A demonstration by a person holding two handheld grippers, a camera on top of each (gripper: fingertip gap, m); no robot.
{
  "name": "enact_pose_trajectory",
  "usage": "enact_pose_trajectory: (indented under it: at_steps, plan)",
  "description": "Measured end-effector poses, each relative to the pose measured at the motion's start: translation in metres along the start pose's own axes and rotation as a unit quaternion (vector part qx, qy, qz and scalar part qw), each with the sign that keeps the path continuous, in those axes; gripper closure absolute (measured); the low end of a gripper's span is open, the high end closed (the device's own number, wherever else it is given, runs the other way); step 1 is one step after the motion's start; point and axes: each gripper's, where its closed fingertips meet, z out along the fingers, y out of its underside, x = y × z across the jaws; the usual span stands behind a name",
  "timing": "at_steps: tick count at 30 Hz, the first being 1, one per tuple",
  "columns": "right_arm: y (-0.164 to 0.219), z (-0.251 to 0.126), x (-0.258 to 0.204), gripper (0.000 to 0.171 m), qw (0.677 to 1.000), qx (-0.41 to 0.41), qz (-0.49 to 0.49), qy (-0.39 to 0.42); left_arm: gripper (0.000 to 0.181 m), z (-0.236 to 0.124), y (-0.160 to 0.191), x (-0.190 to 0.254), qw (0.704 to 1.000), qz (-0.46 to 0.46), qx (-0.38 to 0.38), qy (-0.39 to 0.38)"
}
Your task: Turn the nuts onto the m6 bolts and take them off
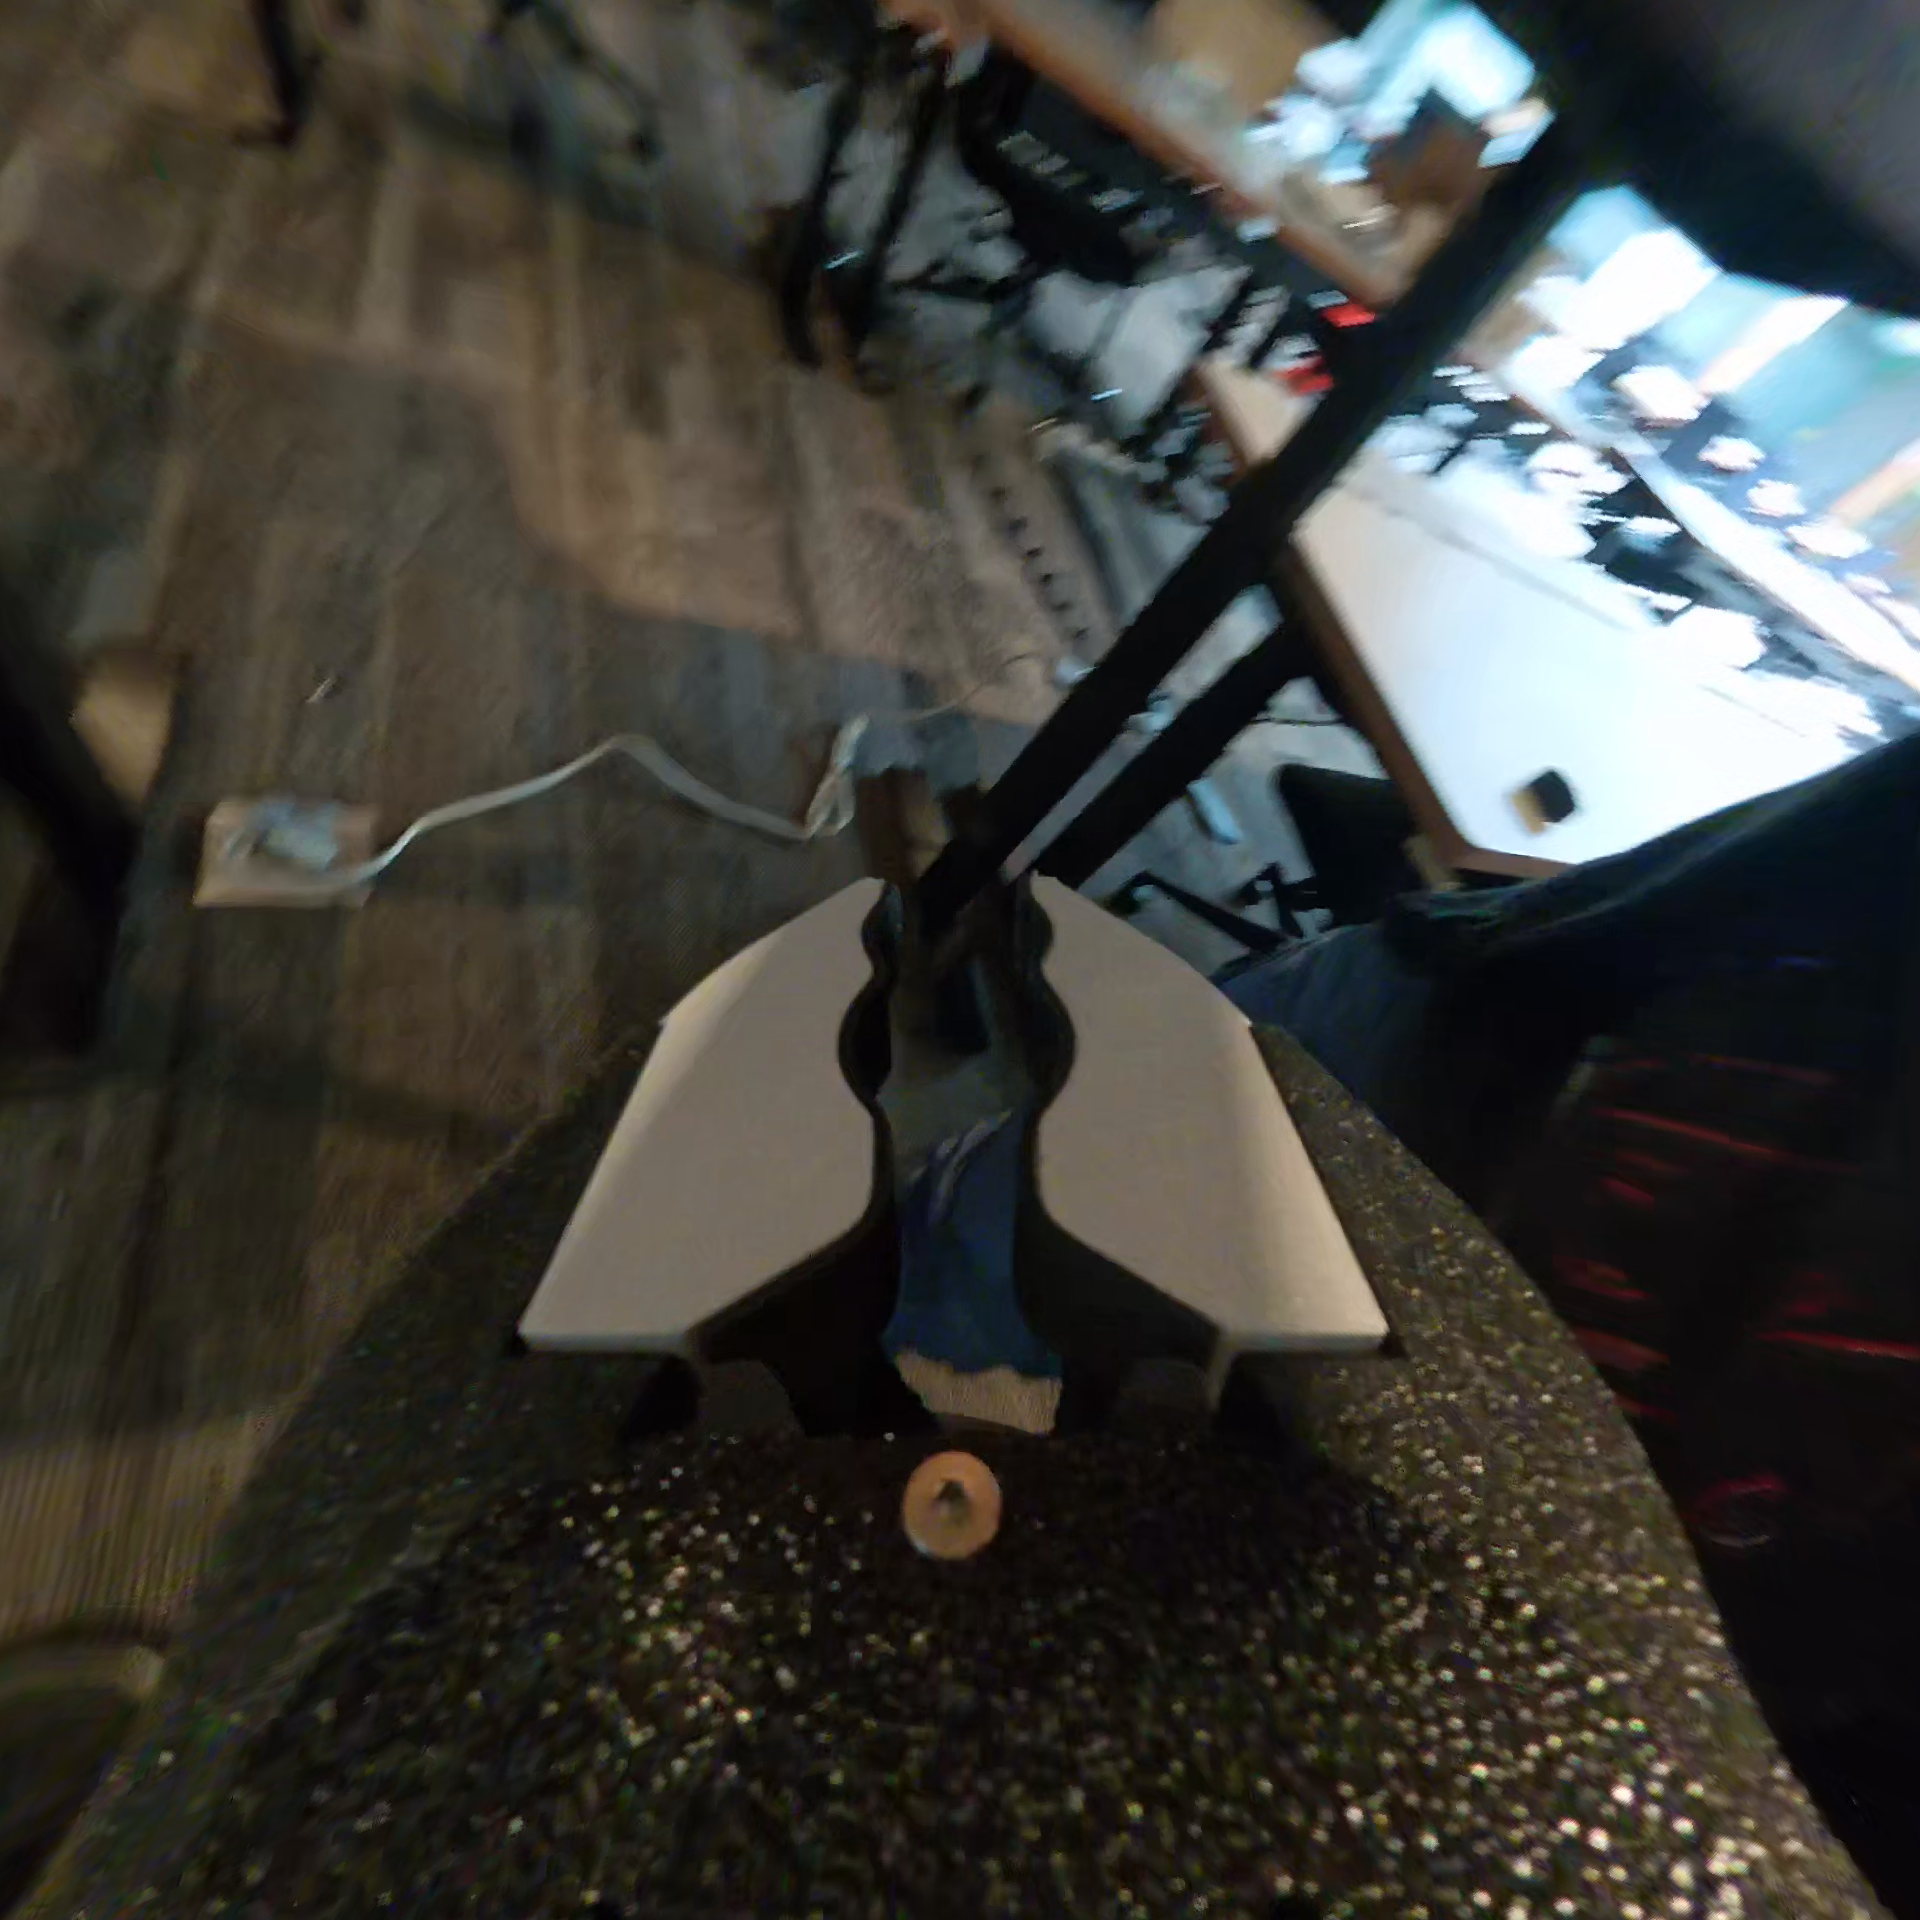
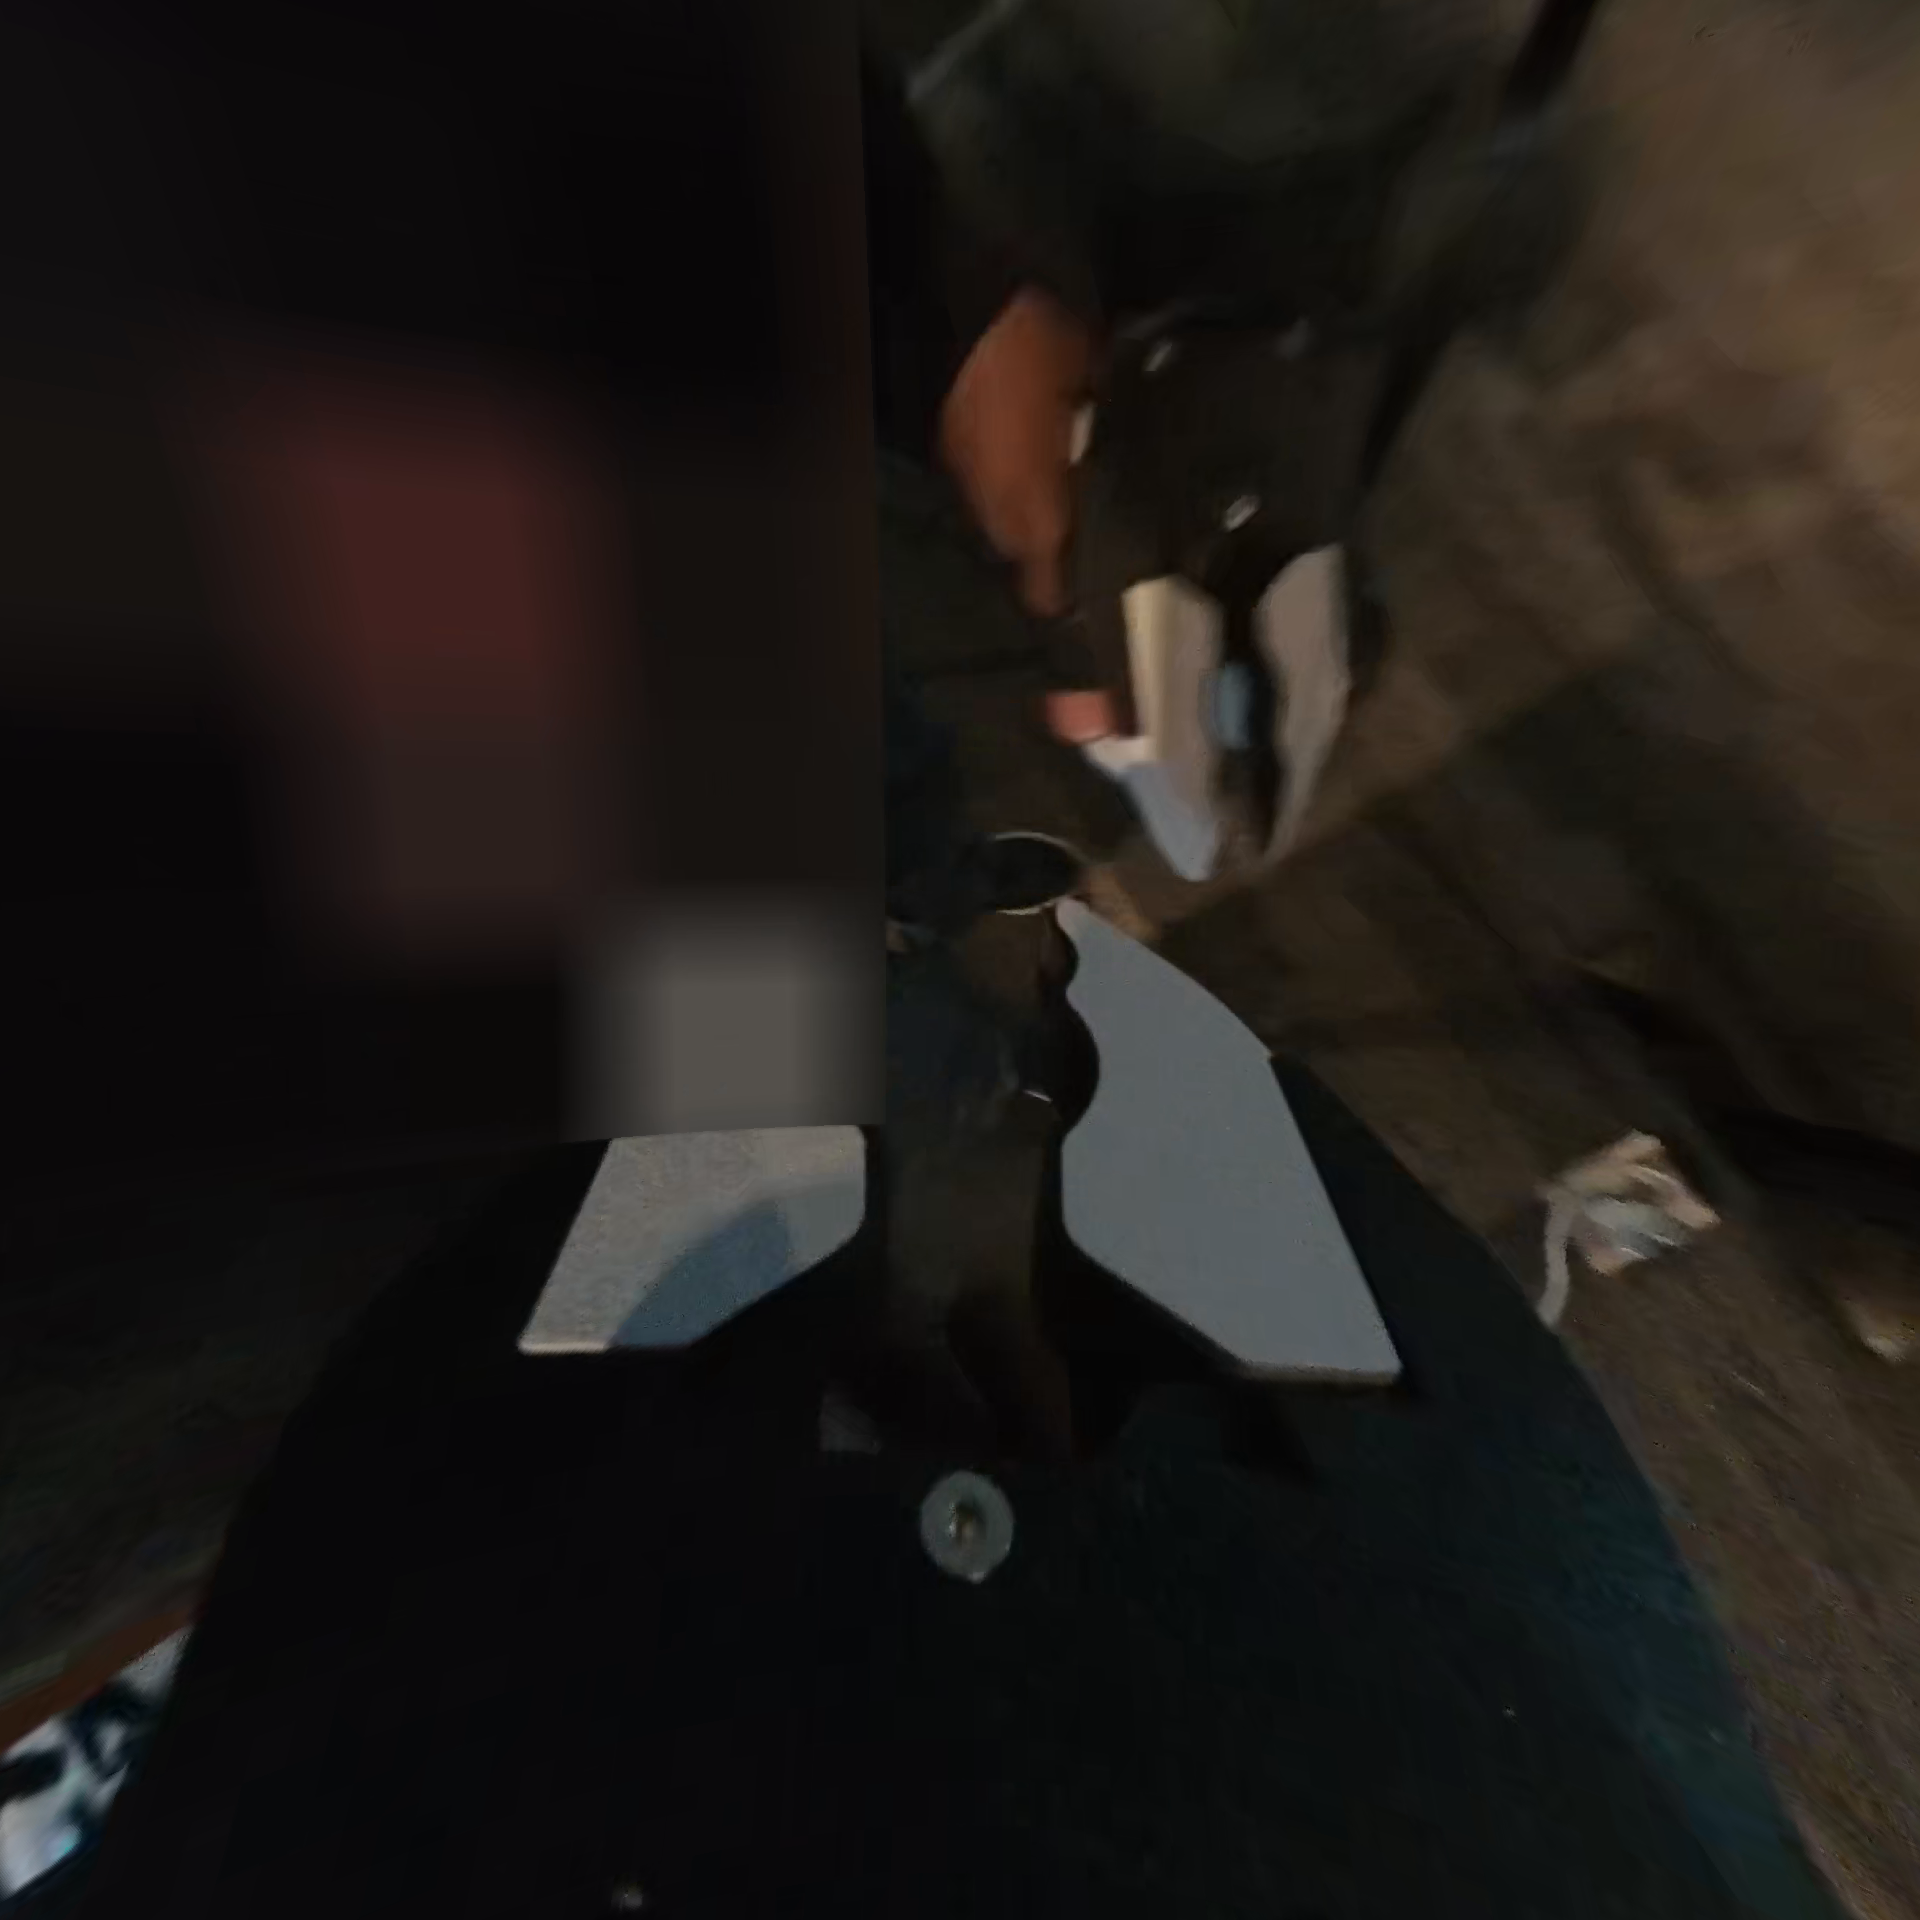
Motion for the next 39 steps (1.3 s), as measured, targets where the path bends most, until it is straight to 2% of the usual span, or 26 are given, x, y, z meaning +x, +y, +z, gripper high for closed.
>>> enact_pose_trajectory:
  at_steps: [3,6,9,11,14,17,23,27,31,34,39]
  plan:
    - [0.065,0.096,0.021,0.146,0.998,-0.014,0.044,-0.048,0.160,-0.013,0.012,-0.020,0.998,-0.032,0.012,-0.060]
    - [0.143,0.175,0.056,0.149,0.989,-0.034,0.128,-0.068,0.161,-0.027,0.027,-0.028,0.989,-0.074,0.047,-0.117]
    - [0.206,0.235,0.081,0.152,0.965,-0.055,0.237,-0.101,0.161,-0.029,0.059,-0.028,0.979,-0.099,0.061,-0.169]
    - [0.237,0.259,0.092,0.154,0.954,-0.081,0.267,-0.113,0.161,-0.022,0.078,-0.025,0.972,-0.107,0.071,-0.196]
    - [0.267,0.268,0.114,0.153,0.957,-0.106,0.256,-0.085,0.161,0.002,0.101,-0.022,0.963,-0.119,0.096,-0.222]
    - [0.301,0.274,0.154,0.152,0.967,-0.111,0.227,-0.025,0.161,0.036,0.119,-0.027,0.959,-0.132,0.135,-0.214]
    - [0.433,0.311,0.268,0.144,0.954,-0.168,0.232,0.084,0.162,0.107,0.189,-0.071,0.966,-0.138,0.111,-0.190]
    - [0.544,0.346,0.366,0.141,0.934,-0.183,0.270,0.143,0.163,0.162,0.246,-0.123,0.957,-0.190,0.115,-0.188]
    - [0.648,0.376,0.485,0.142,0.922,-0.170,0.294,0.187,0.164,0.216,0.285,-0.194,0.954,-0.174,0.106,-0.220]
    - [0.709,0.380,0.585,0.143,0.911,-0.138,0.317,0.225,0.167,0.243,0.285,-0.255,0.947,-0.180,0.128,-0.233]
    - [0.785,0.363,0.744,0.142,0.892,-0.083,0.345,0.282,0.168,0.303,0.258,-0.336,0.943,-0.186,0.172,-0.218]
